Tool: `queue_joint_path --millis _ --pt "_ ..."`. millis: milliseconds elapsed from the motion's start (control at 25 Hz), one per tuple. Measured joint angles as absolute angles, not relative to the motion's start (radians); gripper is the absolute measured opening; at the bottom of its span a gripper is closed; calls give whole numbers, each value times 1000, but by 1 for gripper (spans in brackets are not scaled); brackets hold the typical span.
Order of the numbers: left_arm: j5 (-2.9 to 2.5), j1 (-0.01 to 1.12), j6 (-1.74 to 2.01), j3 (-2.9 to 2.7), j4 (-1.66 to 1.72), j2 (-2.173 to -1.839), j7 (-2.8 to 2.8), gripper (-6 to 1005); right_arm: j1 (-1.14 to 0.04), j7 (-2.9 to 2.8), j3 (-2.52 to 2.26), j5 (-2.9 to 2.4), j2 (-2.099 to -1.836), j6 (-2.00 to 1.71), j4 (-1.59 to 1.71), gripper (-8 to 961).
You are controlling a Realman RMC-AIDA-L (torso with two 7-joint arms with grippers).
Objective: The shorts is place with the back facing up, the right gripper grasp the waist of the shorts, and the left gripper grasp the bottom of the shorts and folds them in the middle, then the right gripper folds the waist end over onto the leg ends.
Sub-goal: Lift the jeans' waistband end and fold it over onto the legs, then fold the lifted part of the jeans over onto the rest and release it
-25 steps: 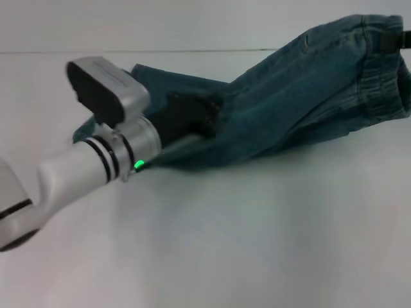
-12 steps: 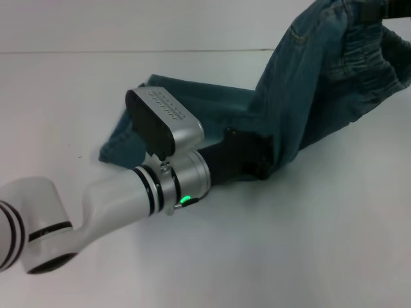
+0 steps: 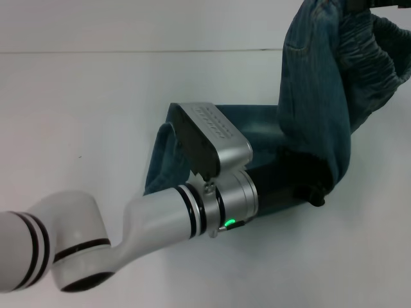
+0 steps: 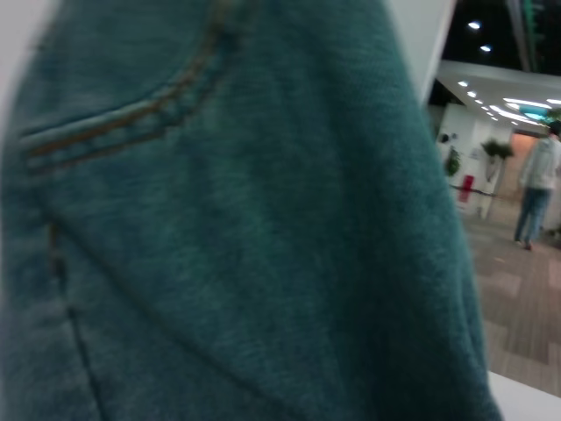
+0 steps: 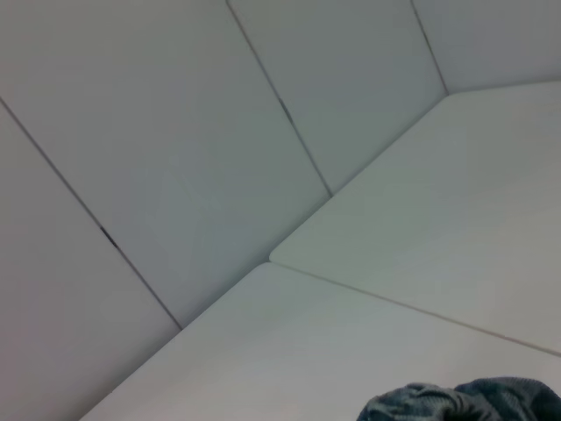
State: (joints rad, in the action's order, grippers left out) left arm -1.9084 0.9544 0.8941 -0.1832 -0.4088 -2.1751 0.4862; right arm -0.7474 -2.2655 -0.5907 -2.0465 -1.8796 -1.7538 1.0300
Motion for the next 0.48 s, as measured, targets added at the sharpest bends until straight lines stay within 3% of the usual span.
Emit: queue_joint_path --millis 480 --pt "-2016 786 871 46 -371 -2175 506 69 -753 -2242 -648 -2064 -1871 -1710 966 138"
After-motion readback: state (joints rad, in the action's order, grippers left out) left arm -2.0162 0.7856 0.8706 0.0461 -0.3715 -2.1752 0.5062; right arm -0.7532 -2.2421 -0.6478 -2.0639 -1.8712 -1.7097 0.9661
